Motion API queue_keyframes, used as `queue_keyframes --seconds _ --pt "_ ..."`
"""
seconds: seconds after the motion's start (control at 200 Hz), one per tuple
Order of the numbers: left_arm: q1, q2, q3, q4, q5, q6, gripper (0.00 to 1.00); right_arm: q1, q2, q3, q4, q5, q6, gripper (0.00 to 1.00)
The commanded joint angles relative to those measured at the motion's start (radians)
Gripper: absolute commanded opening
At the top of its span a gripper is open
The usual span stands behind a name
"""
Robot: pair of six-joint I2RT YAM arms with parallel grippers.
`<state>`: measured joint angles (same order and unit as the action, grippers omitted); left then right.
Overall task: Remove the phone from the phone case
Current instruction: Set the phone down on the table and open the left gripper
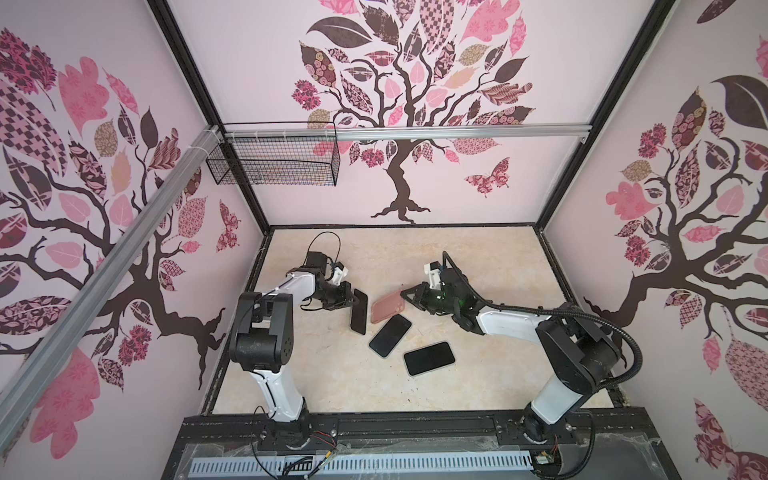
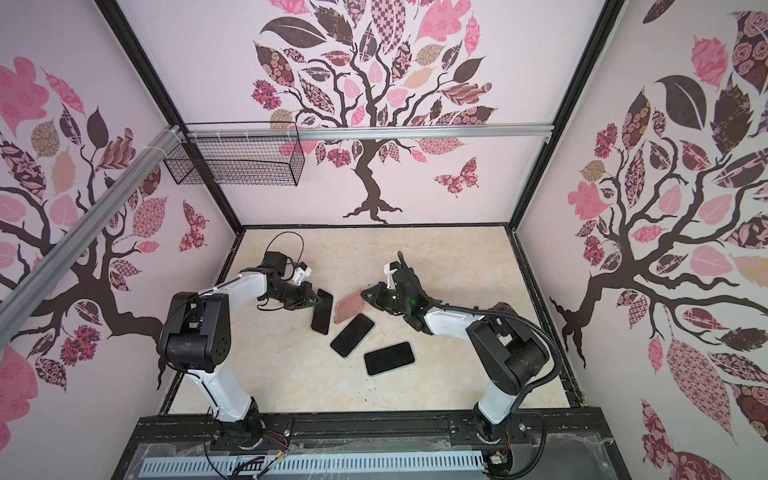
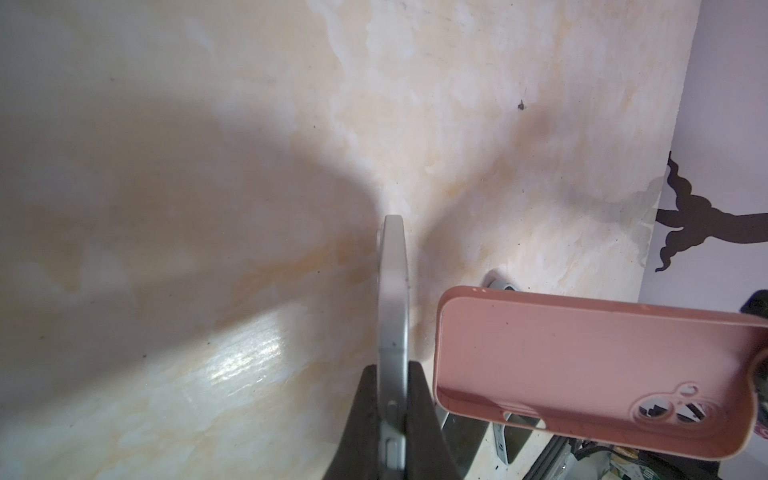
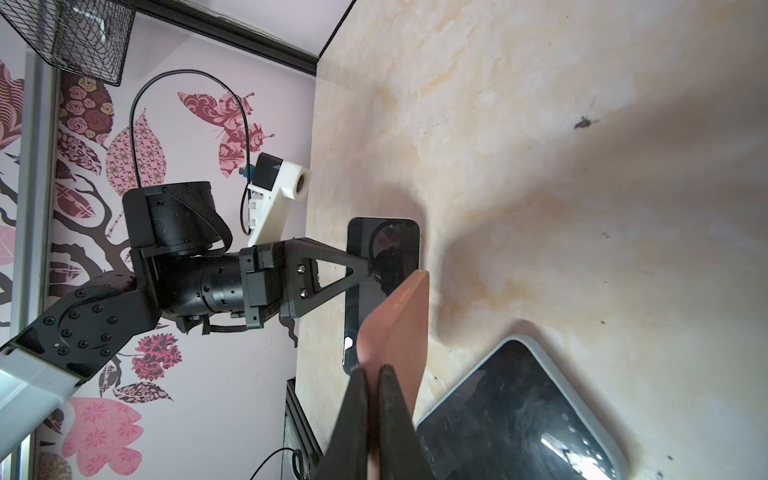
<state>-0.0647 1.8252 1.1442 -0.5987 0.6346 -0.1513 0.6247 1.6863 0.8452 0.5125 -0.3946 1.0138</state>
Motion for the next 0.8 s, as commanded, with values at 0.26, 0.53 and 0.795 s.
queue_keyframes --seconds 0.26,0.53,0.795 --pt "0.011 0.032 0.006 -0.002 0.039 -0.001 0.12 -0.004 0.056 0.056 -0.011 -0.036 0.004 0.00" --pt "0.014 0.049 0.003 -0.007 0.037 -0.004 0.22 -0.003 0.090 0.070 -0.013 -0.047 0.009 0.00" --pt "0.017 0.052 -0.005 -0.018 0.015 -0.007 0.38 -0.004 0.099 0.064 -0.020 -0.028 0.001 0.00"
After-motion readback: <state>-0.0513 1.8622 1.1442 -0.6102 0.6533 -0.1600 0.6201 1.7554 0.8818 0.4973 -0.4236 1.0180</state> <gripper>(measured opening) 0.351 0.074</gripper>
